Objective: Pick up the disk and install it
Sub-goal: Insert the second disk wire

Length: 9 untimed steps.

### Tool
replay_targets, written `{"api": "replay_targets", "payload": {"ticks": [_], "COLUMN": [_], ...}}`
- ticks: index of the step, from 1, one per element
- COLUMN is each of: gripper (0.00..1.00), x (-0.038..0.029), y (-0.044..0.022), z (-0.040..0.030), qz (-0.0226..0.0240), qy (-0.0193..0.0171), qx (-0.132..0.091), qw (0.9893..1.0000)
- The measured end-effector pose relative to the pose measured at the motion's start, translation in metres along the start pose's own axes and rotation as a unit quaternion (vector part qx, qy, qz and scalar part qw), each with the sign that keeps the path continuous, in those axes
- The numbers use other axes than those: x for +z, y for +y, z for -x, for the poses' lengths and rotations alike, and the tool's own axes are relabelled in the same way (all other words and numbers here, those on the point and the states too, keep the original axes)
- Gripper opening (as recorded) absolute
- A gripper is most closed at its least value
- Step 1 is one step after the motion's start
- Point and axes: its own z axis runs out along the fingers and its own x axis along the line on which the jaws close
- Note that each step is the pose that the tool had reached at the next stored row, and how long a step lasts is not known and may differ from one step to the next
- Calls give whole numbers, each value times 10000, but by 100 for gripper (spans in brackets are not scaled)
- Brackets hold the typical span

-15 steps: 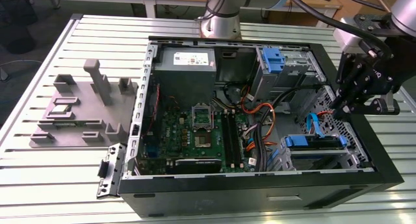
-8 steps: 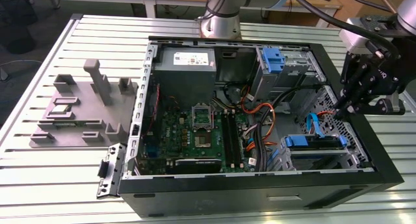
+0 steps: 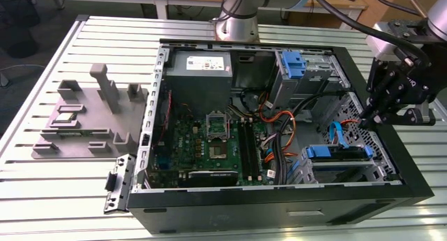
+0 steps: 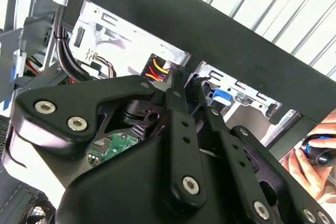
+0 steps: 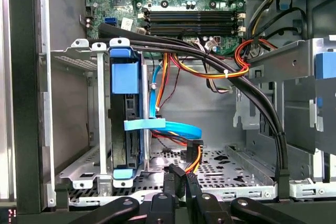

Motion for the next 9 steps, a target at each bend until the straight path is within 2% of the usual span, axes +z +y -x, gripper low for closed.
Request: {"api": "replay_targets", "payload": {"ticks": [5,9], "gripper": [23,23], "x": [2,32], "y": [0,0], "z": [0,-1], "qz": [0,0], "qy": [0,9], "qx": [0,0], "qw": [10000,10000]}}
